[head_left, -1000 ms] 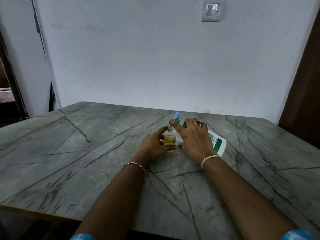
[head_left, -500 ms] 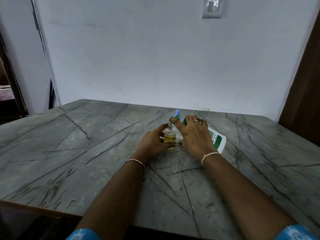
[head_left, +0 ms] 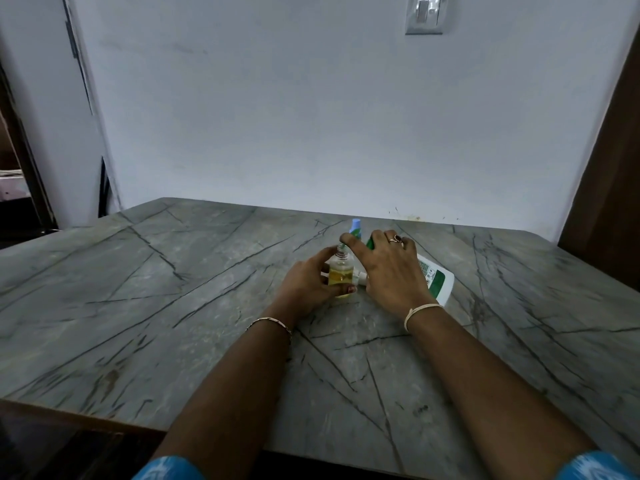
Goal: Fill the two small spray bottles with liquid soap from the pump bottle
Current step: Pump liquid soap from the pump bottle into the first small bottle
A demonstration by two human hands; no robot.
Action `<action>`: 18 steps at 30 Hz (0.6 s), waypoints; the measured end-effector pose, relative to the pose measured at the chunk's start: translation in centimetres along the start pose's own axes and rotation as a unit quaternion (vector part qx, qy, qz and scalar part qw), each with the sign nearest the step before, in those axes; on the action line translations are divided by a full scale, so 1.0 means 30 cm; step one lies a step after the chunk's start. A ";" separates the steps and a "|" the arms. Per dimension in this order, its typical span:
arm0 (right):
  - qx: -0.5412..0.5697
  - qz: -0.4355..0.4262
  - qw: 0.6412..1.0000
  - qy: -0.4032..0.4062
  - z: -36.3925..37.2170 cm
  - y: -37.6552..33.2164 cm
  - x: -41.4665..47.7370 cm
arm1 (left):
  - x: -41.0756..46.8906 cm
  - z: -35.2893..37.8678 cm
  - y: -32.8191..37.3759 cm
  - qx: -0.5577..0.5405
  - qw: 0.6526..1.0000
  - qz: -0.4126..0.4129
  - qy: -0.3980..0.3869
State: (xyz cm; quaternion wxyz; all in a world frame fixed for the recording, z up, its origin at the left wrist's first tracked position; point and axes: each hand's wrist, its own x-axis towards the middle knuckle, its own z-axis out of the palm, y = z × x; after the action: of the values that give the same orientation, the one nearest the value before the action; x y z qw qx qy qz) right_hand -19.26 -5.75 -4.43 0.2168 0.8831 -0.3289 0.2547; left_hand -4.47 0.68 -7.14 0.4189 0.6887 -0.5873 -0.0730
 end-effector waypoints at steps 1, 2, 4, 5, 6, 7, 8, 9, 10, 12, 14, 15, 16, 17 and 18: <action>-0.003 -0.002 1.000 0.000 0.000 0.002 -0.001 | 0.000 0.000 0.001 0.001 1.000 -0.001 -0.001; -0.004 -0.003 1.000 -0.001 -0.001 0.003 -0.003 | -0.001 0.001 0.001 0.002 1.000 -0.003 -0.002; -0.002 0.000 1.000 -0.004 -0.003 0.004 -0.002 | 0.000 0.001 0.002 0.002 1.000 -0.005 -0.003; 0.001 0.003 1.000 -0.005 -0.005 0.002 0.001 | 0.000 0.001 0.002 0.000 1.000 -0.005 -0.002; 0.006 0.006 1.000 -0.004 -0.008 -0.001 0.005 | 0.000 0.000 0.001 -0.002 1.000 -0.006 -0.003; 0.011 0.008 1.000 -0.003 -0.011 -0.004 0.009 | -0.001 0.000 0.002 -0.003 1.000 -0.005 -0.004; 0.015 0.008 1.000 0.000 -0.013 -0.006 0.011 | -0.002 0.000 0.002 -0.004 1.000 -0.005 -0.005; 0.017 0.007 1.000 0.003 -0.013 -0.008 0.013 | -0.003 0.000 0.004 -0.005 1.000 -0.004 -0.005; 0.018 0.008 1.000 0.005 -0.014 -0.009 0.013 | -0.004 -0.001 0.004 -0.004 1.000 -0.002 -0.005; 0.013 0.007 1.000 0.008 -0.012 -0.010 0.011 | -0.004 0.000 0.005 -0.002 1.000 0.000 -0.002; 0.000 0.002 1.000 0.005 -0.010 -0.006 0.006 | 0.000 0.002 0.003 -0.005 1.000 -0.004 0.000; -0.004 -0.001 1.000 0.003 -0.009 -0.002 0.002 | 0.002 0.003 0.002 -0.005 1.000 -0.006 -0.001; -0.005 -0.003 1.000 0.003 -0.010 0.000 -0.001 | 0.003 0.002 0.002 -0.003 1.000 -0.008 -0.002; -0.006 -0.004 1.000 0.001 -0.012 0.002 -0.004 | 0.005 0.002 0.002 -0.001 1.000 -0.009 -0.004; -0.007 -0.004 1.000 -0.002 -0.014 0.003 -0.005 | 0.006 0.002 0.001 0.001 1.000 -0.009 -0.005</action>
State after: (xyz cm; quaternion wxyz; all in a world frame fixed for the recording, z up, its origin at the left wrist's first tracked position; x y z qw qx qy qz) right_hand -19.54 -5.50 -4.18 0.2236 0.8832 -0.3277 0.2501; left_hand -4.49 0.50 -7.08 0.4144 0.6942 -0.5831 -0.0796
